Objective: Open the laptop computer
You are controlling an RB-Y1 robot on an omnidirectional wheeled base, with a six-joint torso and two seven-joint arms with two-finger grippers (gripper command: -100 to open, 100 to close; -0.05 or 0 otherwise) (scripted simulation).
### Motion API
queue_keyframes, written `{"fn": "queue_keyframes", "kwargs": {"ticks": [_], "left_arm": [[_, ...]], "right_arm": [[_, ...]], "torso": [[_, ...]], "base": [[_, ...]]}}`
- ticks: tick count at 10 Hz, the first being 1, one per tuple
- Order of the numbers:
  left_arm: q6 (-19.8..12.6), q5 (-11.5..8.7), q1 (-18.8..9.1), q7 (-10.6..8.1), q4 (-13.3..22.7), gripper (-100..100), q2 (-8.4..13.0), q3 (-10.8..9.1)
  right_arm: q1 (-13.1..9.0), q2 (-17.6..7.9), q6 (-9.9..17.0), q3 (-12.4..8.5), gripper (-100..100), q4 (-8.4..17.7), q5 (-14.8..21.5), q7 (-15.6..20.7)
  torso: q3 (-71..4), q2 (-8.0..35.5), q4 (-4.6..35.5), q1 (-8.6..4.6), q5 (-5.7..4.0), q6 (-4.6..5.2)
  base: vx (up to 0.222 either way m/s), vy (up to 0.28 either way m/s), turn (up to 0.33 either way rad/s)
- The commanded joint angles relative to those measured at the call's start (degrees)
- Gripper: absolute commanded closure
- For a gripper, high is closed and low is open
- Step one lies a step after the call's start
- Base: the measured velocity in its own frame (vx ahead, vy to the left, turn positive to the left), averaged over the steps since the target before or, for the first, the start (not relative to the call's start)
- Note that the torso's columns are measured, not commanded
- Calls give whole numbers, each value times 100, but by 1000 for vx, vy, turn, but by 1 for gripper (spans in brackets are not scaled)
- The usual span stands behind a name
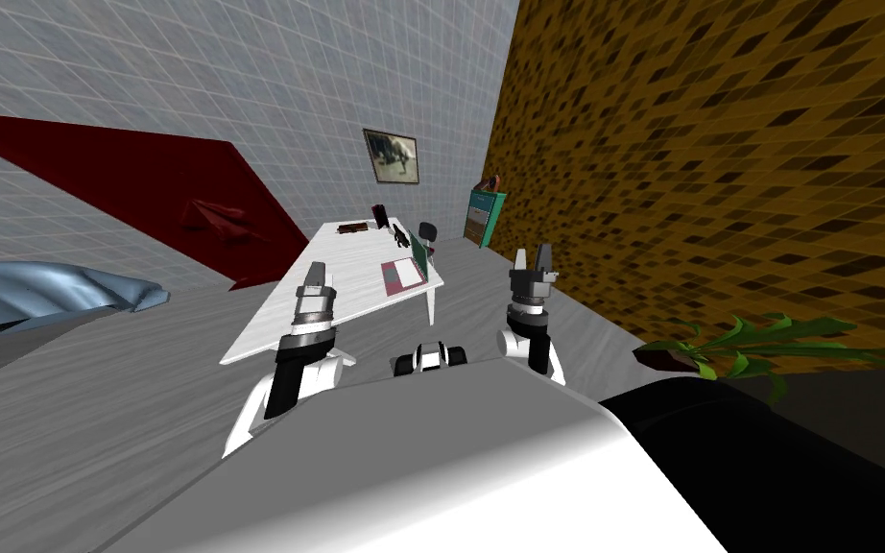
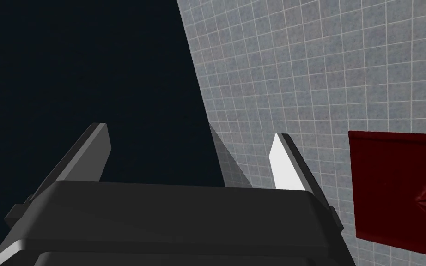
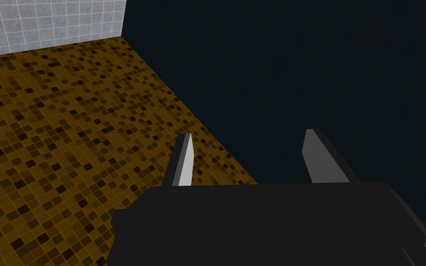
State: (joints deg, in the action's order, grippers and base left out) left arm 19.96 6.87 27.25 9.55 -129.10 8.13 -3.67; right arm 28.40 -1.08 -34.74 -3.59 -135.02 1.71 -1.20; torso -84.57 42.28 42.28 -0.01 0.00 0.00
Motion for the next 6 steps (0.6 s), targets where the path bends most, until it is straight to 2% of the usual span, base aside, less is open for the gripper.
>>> {"fn": "queue_keyframes", "kwargs": {"ticks": [1,6], "left_arm": [[-301,1,-19,20,19,-100,67,-55],[-835,5,-36,58,26,-100,5,-143]], "right_arm": [[0,0,0,0,0,0,0,0],[0,0,0,0,0,0,0,0]], "torso": [[-1,-1,0,0,0,0],[6,10,3,8,2,0]], "base": [[80,-142,29],[81,-140,25]]}}
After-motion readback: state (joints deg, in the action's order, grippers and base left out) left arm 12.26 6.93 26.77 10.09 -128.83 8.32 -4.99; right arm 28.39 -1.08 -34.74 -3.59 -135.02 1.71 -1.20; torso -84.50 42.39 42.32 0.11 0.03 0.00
